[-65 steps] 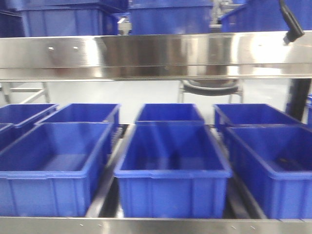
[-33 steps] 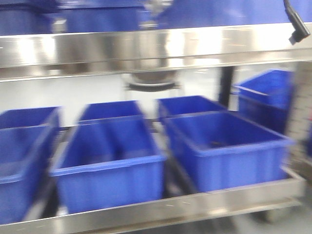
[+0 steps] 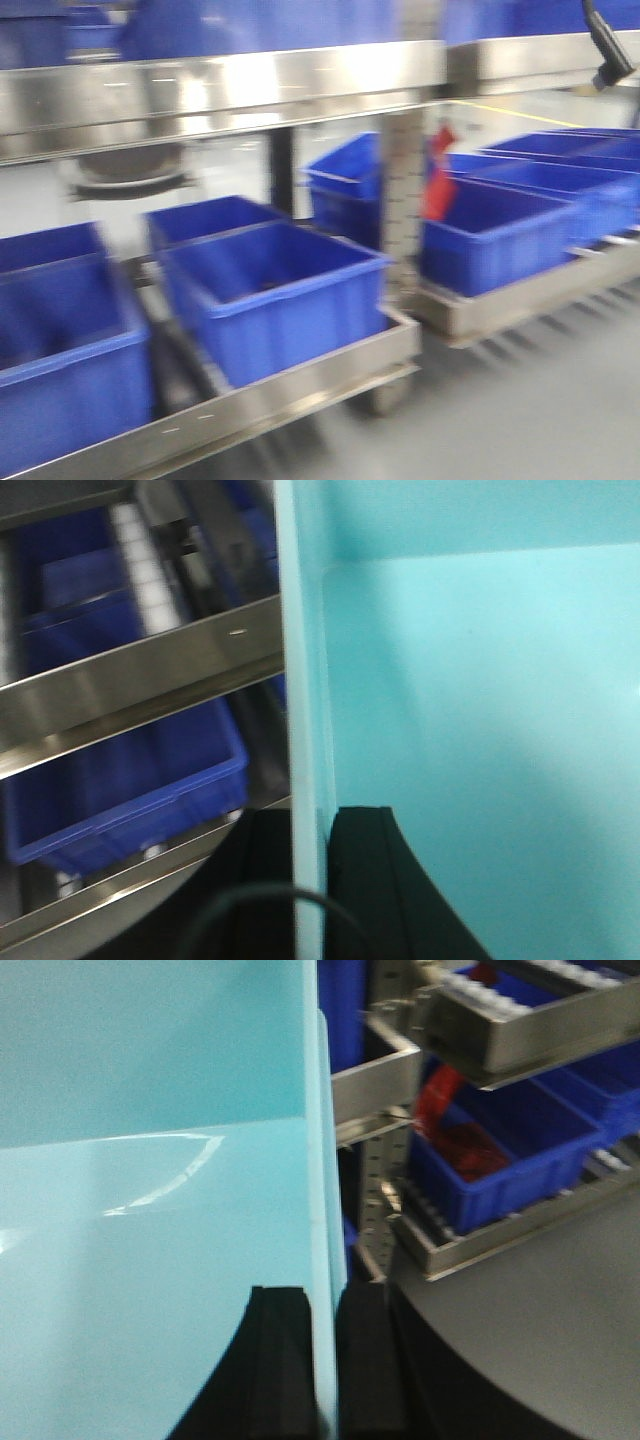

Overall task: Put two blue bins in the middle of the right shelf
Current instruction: 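Drive the base back from the shelf holding the bin in both grippers, then drive the base across the floor carrying the light-blue bin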

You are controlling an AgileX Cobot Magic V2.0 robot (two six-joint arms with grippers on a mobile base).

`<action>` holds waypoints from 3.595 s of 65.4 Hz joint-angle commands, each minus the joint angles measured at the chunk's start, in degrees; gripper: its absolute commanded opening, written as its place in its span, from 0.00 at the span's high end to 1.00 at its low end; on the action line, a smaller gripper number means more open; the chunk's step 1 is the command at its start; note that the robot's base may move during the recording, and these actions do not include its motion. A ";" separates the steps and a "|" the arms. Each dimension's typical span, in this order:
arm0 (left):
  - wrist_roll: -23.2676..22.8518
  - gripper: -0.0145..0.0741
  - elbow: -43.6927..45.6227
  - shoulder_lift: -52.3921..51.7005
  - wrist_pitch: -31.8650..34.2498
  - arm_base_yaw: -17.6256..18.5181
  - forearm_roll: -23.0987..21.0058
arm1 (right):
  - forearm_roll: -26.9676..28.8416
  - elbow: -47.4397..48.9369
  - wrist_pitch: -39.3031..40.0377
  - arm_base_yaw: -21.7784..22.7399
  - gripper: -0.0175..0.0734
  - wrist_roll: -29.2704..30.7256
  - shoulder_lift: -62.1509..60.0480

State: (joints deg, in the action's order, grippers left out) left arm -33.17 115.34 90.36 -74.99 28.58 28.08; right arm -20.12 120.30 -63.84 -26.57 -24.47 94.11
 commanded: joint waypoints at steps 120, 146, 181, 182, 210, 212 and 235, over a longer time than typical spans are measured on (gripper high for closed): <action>0.00 0.96 0.93 -0.41 5.03 1.08 -2.60 | 2.00 0.81 7.72 -0.81 0.99 0.02 -0.52; 0.00 0.96 0.93 -0.41 5.03 1.08 -2.35 | 2.00 0.81 7.95 -0.81 0.99 0.02 -0.52; 0.00 0.96 0.93 -0.41 5.03 1.08 -1.37 | 2.00 0.81 8.28 -0.81 0.99 0.02 -0.52; 0.00 0.96 0.93 -0.41 5.03 1.08 -1.37 | 2.00 0.81 8.28 -0.81 0.99 0.02 -0.52; 0.00 0.96 0.93 -0.41 5.03 1.08 -0.58 | 2.00 0.81 9.00 -0.81 0.99 0.02 -0.52; 0.00 0.96 0.93 -0.41 5.03 1.08 -0.58 | 2.00 0.81 9.00 -0.81 0.99 0.02 -0.52; 0.00 0.96 0.93 -0.41 5.29 1.08 -0.55 | 2.00 0.81 9.27 -0.81 0.99 0.02 -0.52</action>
State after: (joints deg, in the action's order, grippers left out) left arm -33.28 115.34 90.36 -74.78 28.58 28.99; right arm -20.02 120.30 -63.81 -26.57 -24.47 94.11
